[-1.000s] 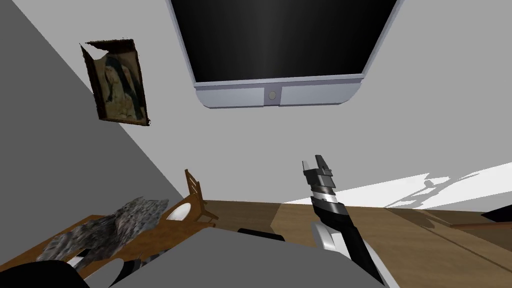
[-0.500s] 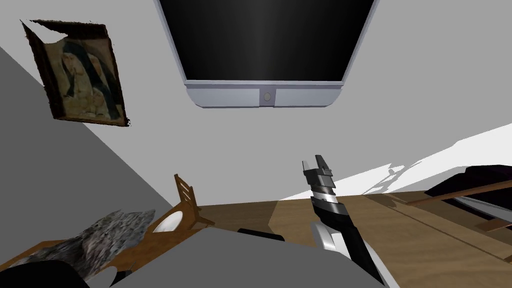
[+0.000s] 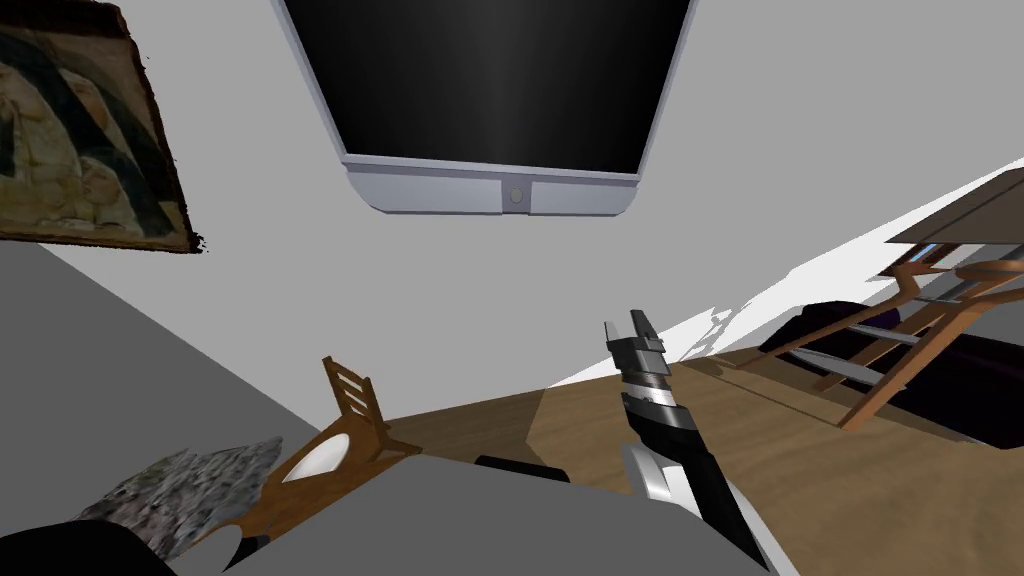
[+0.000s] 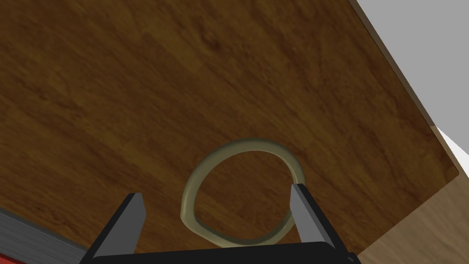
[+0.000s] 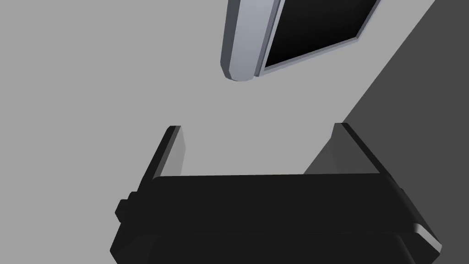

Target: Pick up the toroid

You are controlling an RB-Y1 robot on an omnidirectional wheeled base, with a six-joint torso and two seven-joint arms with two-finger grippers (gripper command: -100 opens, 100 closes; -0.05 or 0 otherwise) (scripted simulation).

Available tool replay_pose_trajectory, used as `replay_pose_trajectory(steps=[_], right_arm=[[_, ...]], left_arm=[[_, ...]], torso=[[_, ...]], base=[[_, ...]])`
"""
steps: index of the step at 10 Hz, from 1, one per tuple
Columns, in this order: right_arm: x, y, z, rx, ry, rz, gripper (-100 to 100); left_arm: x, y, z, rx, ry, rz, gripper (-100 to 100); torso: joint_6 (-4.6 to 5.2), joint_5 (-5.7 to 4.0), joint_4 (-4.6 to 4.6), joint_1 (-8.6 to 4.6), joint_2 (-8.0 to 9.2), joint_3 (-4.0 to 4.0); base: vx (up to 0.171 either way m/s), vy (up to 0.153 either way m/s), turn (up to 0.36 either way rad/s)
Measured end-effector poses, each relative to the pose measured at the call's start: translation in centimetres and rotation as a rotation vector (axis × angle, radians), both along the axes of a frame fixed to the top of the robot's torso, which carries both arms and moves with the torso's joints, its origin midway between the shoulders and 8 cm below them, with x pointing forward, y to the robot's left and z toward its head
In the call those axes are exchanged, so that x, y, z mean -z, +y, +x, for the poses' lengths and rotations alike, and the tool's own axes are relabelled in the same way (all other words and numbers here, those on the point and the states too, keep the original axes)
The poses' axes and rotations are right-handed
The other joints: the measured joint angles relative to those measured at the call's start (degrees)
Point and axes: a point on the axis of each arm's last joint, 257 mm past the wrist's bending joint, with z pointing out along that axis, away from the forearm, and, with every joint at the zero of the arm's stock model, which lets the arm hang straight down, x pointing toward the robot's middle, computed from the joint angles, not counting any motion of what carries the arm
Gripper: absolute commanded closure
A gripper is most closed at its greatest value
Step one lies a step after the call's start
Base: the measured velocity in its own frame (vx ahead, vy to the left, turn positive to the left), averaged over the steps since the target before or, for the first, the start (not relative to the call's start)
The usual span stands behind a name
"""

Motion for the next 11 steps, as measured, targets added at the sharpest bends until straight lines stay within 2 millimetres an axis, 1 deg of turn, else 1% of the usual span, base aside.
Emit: replay_pose_trajectory(steps=[3, 6, 9, 10, 11], right_arm=[[0.0, 0.0, 0.0, 0.000, 0.000, 0.000, 0], [0.0, 0.0, 0.0, 0.000, 0.000, 0.000, 0], [0.0, 0.0, 0.0, 0.000, 0.000, 0.000, 0], [0.0, 0.0, 0.0, 0.000, 0.000, 0.000, 0], [0.0, 0.0, 0.0, 0.000, 0.000, 0.000, 0]], left_arm=[[0.4, 0.8, -0.2, -0.056, 0.005, -0.003, -100], [0.9, 1.5, 0.1, -0.114, 0.002, -0.007, -100], [1.0, 2.6, -0.2, -0.170, 0.006, 0.000, -100], [1.1, 3.0, 0.1, -0.194, 0.001, 0.001, -100], [1.2, 3.3, 0.0, -0.207, 0.004, 0.006, -100]], torso=[[-0.08, -0.01, -0.01, -0.01, -0.04, -0.01], [-0.02, 0.00, 0.00, -0.03, -0.02, -0.01], [-0.10, 0.00, 0.00, 0.01, -0.03, 0.00], [-0.04, -0.01, 0.00, -0.03, -0.04, -0.02], [-0.11, 0.00, -0.01, 0.01, -0.07, -0.03]], base=[[-0.118, -0.020, -0.209], [-0.103, -0.022, -0.181], [-0.113, -0.031, -0.202], [-0.093, -0.027, -0.136], [-0.131, -0.046, -0.312]])
